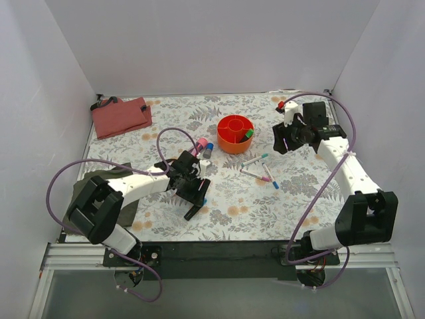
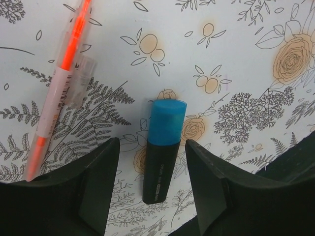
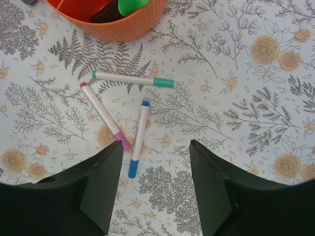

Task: Sort the stationery into containers
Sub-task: Pick up the pen from the center of the board.

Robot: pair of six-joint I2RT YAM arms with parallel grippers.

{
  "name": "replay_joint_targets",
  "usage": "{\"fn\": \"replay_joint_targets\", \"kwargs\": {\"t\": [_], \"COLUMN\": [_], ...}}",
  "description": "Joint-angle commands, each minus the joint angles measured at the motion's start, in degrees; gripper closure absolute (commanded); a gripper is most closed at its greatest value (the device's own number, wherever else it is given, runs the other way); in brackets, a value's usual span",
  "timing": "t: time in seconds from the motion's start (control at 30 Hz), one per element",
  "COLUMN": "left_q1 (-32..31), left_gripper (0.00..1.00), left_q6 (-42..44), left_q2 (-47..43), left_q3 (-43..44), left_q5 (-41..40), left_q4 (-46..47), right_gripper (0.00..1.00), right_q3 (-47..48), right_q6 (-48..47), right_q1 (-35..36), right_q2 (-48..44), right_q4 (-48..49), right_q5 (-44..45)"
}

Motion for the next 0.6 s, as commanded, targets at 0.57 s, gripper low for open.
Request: {"fn": "replay_joint_targets", "kwargs": {"t": [0.57], "left_q1": [-7.4], "left_gripper": [0.53], "left_q6": [-0.9], "left_q2": [5.6], "left_q3": [1.9], "left_q5": [-6.3], "left_q4": [3.7], "right_gripper": [0.35], "right_q3": [-5.0], "right_q6": [-1.1], "right_q1": [-0.5], "right_q2": [-6.7], "right_q4": [2.9], "right_q5": [-1.6]}}
